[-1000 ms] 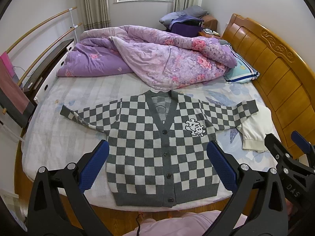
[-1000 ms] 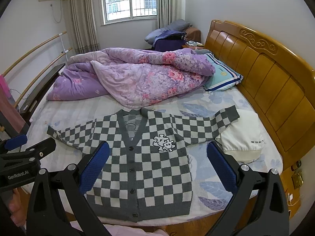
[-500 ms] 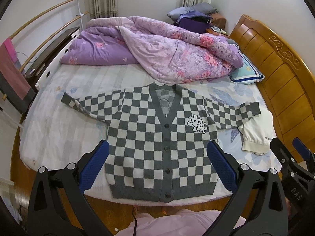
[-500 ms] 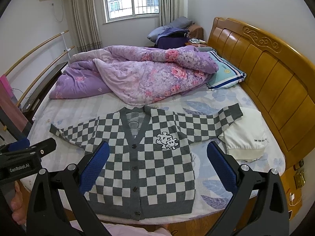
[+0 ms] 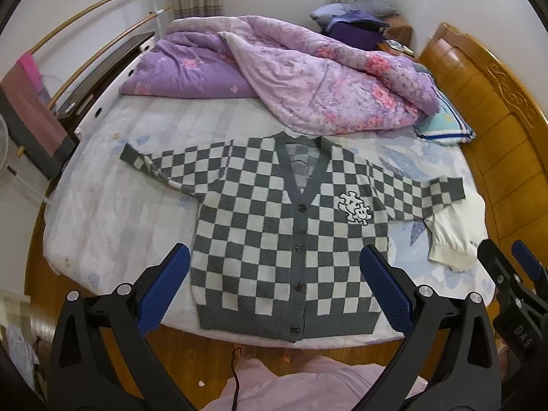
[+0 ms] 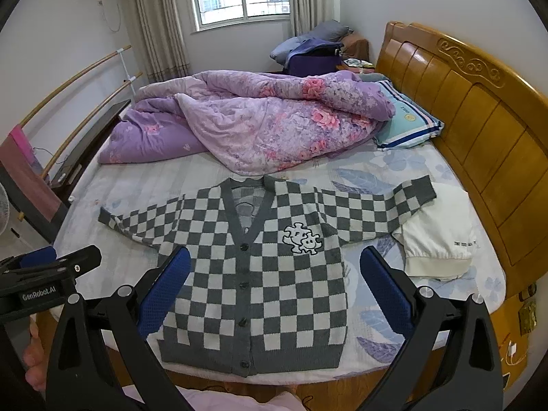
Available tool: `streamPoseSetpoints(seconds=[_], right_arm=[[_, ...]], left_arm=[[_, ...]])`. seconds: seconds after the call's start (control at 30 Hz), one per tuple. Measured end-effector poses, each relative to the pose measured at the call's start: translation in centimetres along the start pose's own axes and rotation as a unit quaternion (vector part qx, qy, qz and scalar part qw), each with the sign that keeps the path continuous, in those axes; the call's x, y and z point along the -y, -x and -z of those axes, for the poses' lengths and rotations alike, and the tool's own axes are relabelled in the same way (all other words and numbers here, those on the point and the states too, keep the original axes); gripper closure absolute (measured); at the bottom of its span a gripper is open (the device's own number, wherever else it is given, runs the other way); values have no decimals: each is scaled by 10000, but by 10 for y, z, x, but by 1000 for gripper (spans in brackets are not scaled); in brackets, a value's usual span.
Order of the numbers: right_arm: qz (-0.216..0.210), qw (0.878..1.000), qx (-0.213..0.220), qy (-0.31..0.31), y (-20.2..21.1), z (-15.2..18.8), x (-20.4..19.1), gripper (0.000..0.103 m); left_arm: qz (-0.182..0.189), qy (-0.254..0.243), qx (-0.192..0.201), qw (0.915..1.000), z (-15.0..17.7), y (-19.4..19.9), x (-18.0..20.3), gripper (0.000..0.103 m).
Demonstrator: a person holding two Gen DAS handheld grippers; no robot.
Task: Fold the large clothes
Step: 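Lower the left tool to the cardigan sleeve cuff while the right tool approaches the body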
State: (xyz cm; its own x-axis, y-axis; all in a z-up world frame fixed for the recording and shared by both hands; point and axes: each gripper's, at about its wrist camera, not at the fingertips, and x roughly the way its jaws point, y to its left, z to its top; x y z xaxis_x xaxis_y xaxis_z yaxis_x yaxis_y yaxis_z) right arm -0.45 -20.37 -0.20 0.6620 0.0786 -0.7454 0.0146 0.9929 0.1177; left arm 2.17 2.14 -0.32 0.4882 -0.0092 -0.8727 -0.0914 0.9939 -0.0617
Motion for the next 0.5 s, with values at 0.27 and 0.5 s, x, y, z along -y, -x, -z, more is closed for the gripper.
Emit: streamPoseSetpoints(seconds=[0.27, 0.5], right_arm=[[-936, 9954, -44, 212, -3, -23, 3, 7], [-1668, 9825, 215, 804, -11, -52, -12, 8]], left_arm=[[-456, 702, -72, 9965, -12, 17, -27, 4], [-896, 1091, 421, 9891, -17, 52, -62, 4]])
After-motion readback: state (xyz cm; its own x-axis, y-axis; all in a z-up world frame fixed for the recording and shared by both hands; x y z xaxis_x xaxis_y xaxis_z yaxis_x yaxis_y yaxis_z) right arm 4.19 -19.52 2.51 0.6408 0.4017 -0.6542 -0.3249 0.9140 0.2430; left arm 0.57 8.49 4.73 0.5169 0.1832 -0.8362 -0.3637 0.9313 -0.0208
